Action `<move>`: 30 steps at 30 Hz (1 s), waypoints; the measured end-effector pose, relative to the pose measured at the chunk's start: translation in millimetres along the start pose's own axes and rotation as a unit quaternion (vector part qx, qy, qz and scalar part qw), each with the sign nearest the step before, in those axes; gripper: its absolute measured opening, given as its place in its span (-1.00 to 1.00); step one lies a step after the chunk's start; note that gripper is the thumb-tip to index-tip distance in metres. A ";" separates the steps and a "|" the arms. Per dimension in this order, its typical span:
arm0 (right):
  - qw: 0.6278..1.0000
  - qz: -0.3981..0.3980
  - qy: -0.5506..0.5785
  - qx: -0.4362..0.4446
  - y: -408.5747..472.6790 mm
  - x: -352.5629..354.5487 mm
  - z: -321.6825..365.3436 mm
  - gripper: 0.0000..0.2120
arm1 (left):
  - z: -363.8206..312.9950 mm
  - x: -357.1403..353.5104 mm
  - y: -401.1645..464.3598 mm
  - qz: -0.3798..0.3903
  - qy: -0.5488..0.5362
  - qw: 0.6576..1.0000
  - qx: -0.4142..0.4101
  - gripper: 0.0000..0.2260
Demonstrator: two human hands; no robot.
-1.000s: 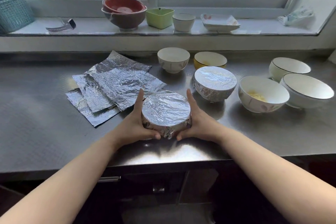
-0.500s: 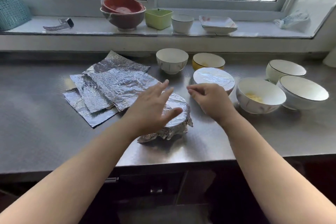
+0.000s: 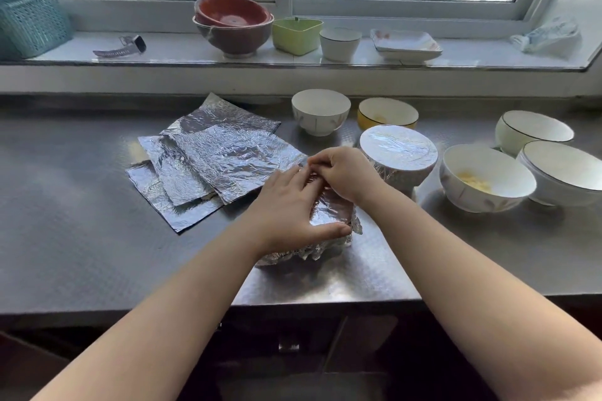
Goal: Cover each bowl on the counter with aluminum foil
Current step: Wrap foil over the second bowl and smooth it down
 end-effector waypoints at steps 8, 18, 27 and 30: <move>0.998 0.047 -0.028 0.012 8.6 4.1 -2.3 -0.81 | -4.1 2.3 -5.1 -0.031 -0.023 0.998 0.041 0.00; 0.989 0.119 -0.091 0.013 18.0 9.2 0.0 -0.82 | -6.4 -4.0 -11.8 0.027 -0.017 0.994 0.104 0.09; 0.982 0.169 -0.082 -0.005 17.1 4.9 -7.0 -0.72 | -6.2 -4.4 -12.9 0.033 -0.019 0.993 0.108 0.08; 0.980 0.189 -0.049 -0.029 15.8 7.8 -9.1 -0.66 | -6.7 -4.4 -12.8 0.032 -0.024 0.993 0.109 0.08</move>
Point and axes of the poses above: each hand's wrist, its own y-axis towards the middle knuckle, its own x-axis out of the back of the hand, z = x × y, the point moved 1 cm from there along y, towards the middle knuckle, and after that the axes turned 4 degrees about -y, right-handed, at the moved point
